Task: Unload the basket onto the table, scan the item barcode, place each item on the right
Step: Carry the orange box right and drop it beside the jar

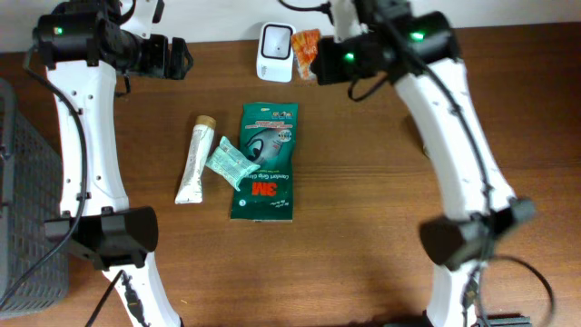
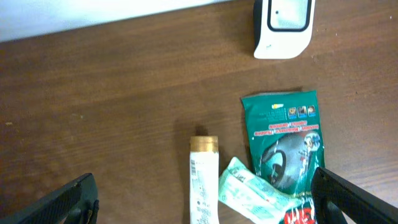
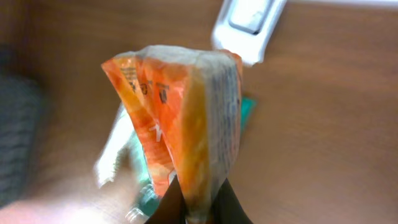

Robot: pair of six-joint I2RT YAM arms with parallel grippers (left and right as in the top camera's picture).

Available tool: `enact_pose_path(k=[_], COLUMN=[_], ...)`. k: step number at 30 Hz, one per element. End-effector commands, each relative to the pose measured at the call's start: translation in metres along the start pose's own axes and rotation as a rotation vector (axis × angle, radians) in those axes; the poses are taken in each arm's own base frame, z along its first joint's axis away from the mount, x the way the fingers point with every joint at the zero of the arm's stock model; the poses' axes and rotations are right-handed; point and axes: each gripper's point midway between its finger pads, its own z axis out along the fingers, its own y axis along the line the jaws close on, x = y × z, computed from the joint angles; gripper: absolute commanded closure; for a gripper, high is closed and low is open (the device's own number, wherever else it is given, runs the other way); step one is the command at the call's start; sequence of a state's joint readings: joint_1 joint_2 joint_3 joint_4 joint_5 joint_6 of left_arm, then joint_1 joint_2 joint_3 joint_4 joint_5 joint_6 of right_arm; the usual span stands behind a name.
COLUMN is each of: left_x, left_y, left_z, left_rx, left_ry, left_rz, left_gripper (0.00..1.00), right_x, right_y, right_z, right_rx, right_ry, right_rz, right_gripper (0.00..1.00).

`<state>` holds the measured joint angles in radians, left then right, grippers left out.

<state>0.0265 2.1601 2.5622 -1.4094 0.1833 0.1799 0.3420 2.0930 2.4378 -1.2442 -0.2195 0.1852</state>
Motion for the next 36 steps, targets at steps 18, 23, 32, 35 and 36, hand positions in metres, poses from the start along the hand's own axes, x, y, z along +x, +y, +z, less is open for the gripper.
enact_pose_path(k=[18, 23, 32, 35, 36], left_x=[-0.005, -0.005, -0.005, -0.005, -0.005], left_y=[-0.002, -0.002, -0.002, -0.002, -0.002], left_z=[-0.012, -0.012, -0.012, -0.012, -0.012], left_rx=[0.004, 0.004, 0.004, 0.004, 0.004], left_ry=[-0.031, -0.031, -0.031, -0.031, -0.031], left_rz=[0.013, 0.013, 0.013, 0.013, 0.013], left_gripper=[0.01, 0.01, 0.01, 0.01, 0.01], right_x=[-0.052, -0.057, -0.081, -0.057, -0.044], right_y=[-0.067, -0.061, -0.038, -0.048, -0.056], right_z=[0.230, 0.225, 0.122, 0.082, 0.067], right_rx=[0.589, 0.563, 0.265, 0.153, 0.125], right_ry=[-0.209, -0.227, -0.282, -0.172, -0.114], right_rz=[-0.644, -0.630, -0.314, -0.131, -0.034], right_gripper=[0.96, 0.96, 0.96, 0.96, 0.96])
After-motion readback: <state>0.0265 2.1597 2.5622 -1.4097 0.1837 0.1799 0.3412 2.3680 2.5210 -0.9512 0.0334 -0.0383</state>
